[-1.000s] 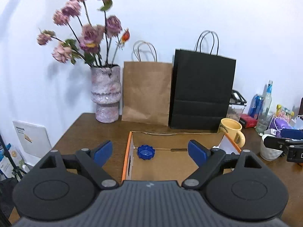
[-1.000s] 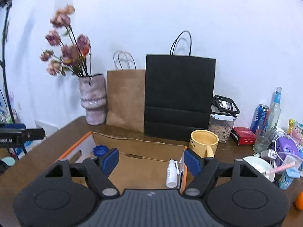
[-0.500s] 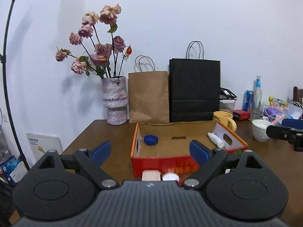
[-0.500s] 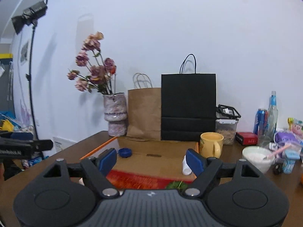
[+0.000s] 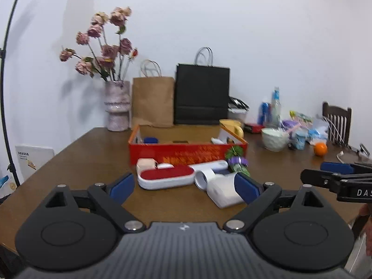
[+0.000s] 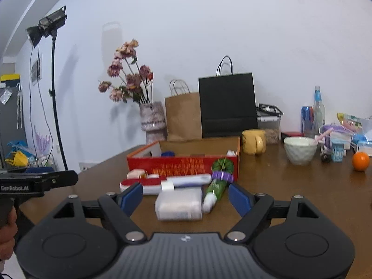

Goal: Organize rigid objects
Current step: 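Grasp the white plastic container with the left gripper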

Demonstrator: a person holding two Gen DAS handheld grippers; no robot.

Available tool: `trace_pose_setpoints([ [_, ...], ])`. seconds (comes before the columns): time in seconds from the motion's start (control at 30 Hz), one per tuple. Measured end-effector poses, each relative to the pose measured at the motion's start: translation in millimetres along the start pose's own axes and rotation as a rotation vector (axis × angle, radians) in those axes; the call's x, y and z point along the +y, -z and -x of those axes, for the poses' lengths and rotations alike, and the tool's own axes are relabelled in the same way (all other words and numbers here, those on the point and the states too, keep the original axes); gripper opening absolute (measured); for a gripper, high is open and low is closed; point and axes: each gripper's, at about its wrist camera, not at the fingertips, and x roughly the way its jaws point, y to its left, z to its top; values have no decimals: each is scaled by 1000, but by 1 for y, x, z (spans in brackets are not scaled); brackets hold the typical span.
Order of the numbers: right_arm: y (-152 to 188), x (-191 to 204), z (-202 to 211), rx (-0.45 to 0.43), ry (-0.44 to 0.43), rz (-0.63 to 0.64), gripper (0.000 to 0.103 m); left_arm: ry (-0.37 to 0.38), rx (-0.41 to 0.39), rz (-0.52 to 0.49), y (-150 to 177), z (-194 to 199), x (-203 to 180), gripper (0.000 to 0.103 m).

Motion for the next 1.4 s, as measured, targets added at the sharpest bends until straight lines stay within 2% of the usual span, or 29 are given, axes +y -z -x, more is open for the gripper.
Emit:
trace_pose_setpoints([
  [0.07, 1, -1, -3, 15, 14, 4, 78, 0, 7, -18, 4, -4, -6, 94],
  [0.17, 1, -5, -14, 32, 7, -10, 67, 16, 33, -1, 9, -18, -8, 93],
  [0.23, 2, -9, -25, 58, 0, -24, 56, 36, 56, 18, 11, -30, -9, 86],
  [0.37, 1, -24, -59, 103, -10, -86, 47, 89, 80, 52, 9, -60, -11, 81],
  [0.53, -2, -37, -104, 146, -37, -129, 41, 155, 177, 147, 6, -116, -11, 63],
  [0.67, -3, -40, -136, 184, -49, -140, 34, 195, 234, 199, 8, -151, -14, 58],
  [0.87, 1, -46, -163, 223, -97, -192, 29, 216, 284, 230, 13, -174, -11, 52],
  [0.97, 2, -49, -167, 227, -116, -230, 29, 258, 298, 299, 16, -179, -1, 46],
  [1.03, 2, -50, -169, 236, -131, -260, 29, 288, 296, 319, 16, -179, -1, 34],
  [1.2, 0, -46, -166, 237, -119, -271, 24, 253, 272, 323, 16, -173, -7, 32],
  [1.27, -1, -40, -157, 216, -125, -264, 21, 226, 238, 311, 15, -163, -8, 31],
  [1.4, -9, -25, -130, 150, -119, -225, 21, 235, 172, 314, 10, -134, -7, 31],
])
